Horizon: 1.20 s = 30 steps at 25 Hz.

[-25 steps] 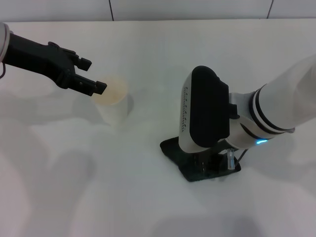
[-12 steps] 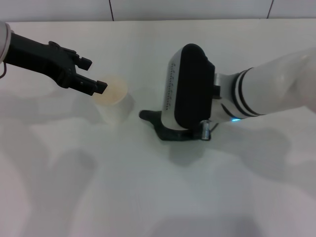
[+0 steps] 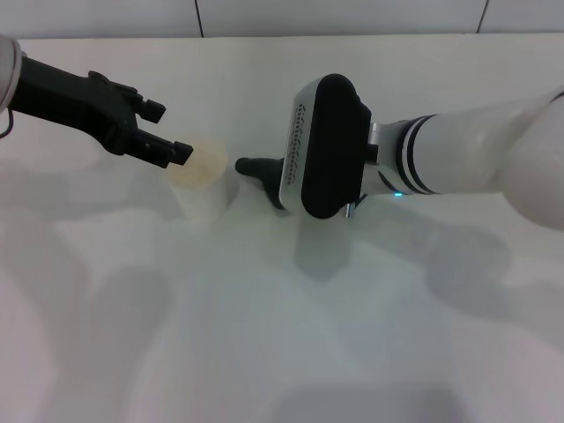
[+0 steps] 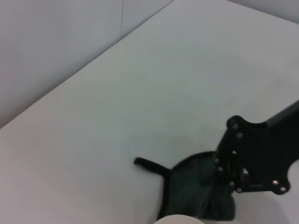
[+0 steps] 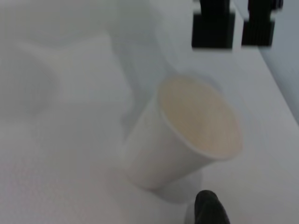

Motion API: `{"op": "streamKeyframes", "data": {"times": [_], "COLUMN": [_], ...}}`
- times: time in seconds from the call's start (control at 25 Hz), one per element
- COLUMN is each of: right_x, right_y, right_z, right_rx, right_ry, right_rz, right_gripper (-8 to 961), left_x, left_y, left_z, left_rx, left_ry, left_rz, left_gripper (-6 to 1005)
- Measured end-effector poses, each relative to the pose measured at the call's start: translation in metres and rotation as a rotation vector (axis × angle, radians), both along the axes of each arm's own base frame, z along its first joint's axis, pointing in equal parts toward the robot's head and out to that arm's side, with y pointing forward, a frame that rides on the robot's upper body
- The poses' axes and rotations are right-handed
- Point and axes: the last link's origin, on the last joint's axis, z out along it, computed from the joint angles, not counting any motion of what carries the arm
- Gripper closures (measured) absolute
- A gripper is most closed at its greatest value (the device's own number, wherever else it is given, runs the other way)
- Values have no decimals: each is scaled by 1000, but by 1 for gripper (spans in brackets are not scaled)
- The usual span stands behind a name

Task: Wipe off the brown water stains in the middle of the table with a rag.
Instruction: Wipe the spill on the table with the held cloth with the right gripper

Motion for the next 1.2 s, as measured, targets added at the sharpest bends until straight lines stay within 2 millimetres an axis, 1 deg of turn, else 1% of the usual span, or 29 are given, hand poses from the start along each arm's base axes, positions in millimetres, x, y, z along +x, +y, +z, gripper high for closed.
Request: {"op": "streamKeyframes", "data": {"times": [0.12, 0.28, 0.48, 0.6, 0.68, 0.88, 1.0, 1.08, 1.2], "right_x": [3, -2, -10, -12, -9, 2, 13, 24, 36], "right_y": [-1, -19, -46, -57, -60, -51, -38, -24, -10], "right_z": [-2, -6, -2, 3, 6, 17, 28, 39, 52], "right_rx": [-18, -77, -141, -162, -171, -156, -108, -62, -11], "right_ry": [-27, -63, -77, -74, -88, -106, -89, -71, -52], "right_rz": [-15, 2, 39, 51, 43, -28, -85, -140, -203], "right_gripper": [905, 905, 905, 905, 905, 905, 905, 905, 905], "left_x": [0, -2, -5, -5, -5, -4, -4, -4, -3], "left_y": [0, 0, -1, 0, 0, 1, 1, 1, 1], "left_z": [0, 0, 2, 2, 2, 2, 1, 1, 1], "left_rx": [3, 6, 13, 15, 16, 13, 15, 15, 14], "left_ry": [1, 2, 6, 9, 11, 13, 15, 14, 13], "left_rz": [2, 6, 14, 15, 14, 11, 11, 11, 10], "left_gripper": [156, 156, 156, 156, 156, 156, 157, 157, 157]}}
